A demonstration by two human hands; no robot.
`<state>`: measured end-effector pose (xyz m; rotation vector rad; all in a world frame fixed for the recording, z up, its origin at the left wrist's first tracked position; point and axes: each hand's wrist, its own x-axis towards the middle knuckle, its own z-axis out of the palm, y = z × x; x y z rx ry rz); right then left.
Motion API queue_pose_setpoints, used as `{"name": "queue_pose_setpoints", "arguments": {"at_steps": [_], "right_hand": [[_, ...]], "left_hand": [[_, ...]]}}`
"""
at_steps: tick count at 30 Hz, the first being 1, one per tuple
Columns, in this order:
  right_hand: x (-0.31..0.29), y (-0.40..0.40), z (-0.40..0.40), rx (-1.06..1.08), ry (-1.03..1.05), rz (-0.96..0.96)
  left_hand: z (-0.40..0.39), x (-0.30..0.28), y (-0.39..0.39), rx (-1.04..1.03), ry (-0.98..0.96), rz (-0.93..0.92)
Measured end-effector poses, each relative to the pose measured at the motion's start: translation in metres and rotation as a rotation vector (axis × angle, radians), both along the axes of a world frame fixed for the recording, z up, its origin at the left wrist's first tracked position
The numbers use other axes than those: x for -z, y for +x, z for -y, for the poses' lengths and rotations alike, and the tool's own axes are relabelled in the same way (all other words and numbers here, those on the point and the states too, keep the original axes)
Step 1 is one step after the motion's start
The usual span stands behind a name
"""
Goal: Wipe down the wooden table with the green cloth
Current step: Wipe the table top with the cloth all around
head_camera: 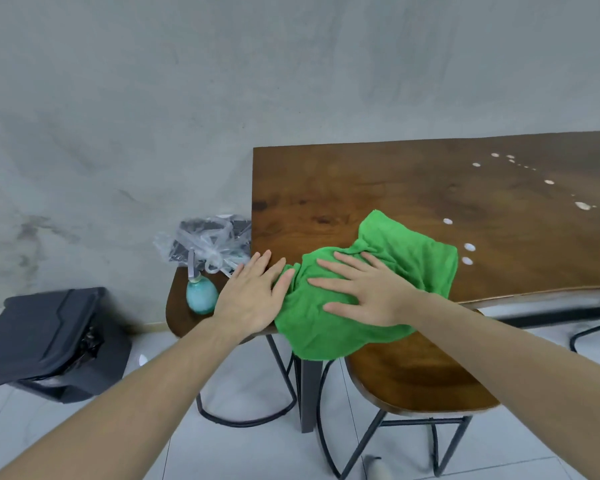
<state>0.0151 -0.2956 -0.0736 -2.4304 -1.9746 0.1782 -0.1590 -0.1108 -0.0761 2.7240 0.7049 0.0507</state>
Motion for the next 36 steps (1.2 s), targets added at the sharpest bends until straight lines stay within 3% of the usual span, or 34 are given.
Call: {"name": "queue_pose_setpoints", "arguments": {"at_steps": [7, 13, 22, 26, 36], "right_hand": [[-0.003, 0.076, -0.026, -0.08, -0.066, -0.001], [-0.002, 0.156, -0.093, -0.133, -0.052, 0.018], [0.001, 0.274, -0.21, -0.122, -0.059, 0.021], [0.003, 0.304, -0.256, -0.085, -0.054, 0.016], [-0.004, 0.367, -0.311, 0.011, -0.059, -0.017]], "left_hand": [[-0.019, -0.003, 0.056, -0.042, 0.03, -0.059], [-0.05, -0.007, 0.117, -0.159, -0.082, 0.012], [-0.095, 0.002, 0.21, -0.301, 0.021, 0.032], [-0.096, 0.009, 0.22, -0.311, 0.152, 0.008], [-0.089, 0.003, 0.221, -0.332, 0.136, -0.01]]}}
